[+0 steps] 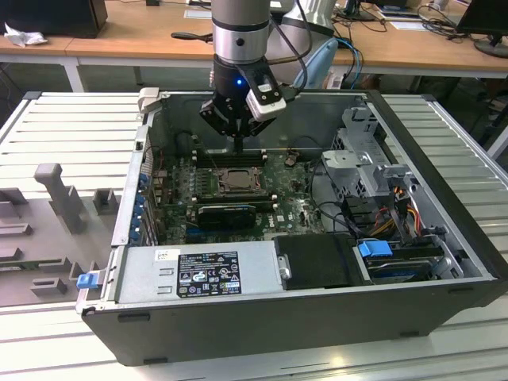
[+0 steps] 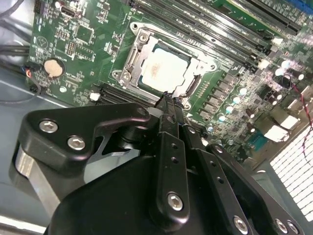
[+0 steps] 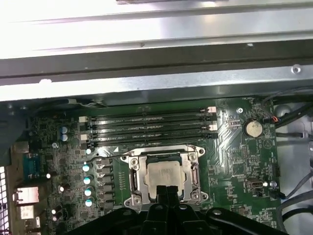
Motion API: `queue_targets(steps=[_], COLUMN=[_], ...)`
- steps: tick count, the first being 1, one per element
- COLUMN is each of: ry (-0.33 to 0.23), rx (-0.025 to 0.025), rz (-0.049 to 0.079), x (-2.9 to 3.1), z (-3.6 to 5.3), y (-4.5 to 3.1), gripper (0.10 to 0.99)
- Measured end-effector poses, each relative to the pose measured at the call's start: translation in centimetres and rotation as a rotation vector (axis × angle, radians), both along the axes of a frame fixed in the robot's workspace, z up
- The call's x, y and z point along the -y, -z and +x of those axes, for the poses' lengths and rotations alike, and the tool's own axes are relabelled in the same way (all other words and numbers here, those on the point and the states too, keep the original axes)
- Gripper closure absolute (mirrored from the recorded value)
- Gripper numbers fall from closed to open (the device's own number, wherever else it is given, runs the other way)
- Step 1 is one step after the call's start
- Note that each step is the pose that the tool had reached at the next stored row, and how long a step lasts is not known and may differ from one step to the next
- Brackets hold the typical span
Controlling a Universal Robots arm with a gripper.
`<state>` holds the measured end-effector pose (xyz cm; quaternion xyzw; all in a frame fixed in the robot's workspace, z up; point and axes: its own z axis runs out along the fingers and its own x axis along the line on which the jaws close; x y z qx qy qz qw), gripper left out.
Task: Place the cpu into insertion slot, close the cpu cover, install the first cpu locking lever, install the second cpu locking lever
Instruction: 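Install the first cpu locking lever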
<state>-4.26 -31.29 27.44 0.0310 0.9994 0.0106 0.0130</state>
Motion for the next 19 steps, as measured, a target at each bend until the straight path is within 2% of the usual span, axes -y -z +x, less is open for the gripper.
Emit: queue_targets(steps=[3,9,13,19], ry=[-0.019,-0.019,-0.02,-0.024], rx=[0.0,0.0001,0.0001,0.0002], rz=[0.0,0.007,0.008,0.009], x=[0.01,0.0,0.0,-0.13], z=[-0.53,-3.39,-5.48,-7.14], y=[0.01,0.18,0.82,1.24], gripper=[0.98,0.98,0.98,0.98])
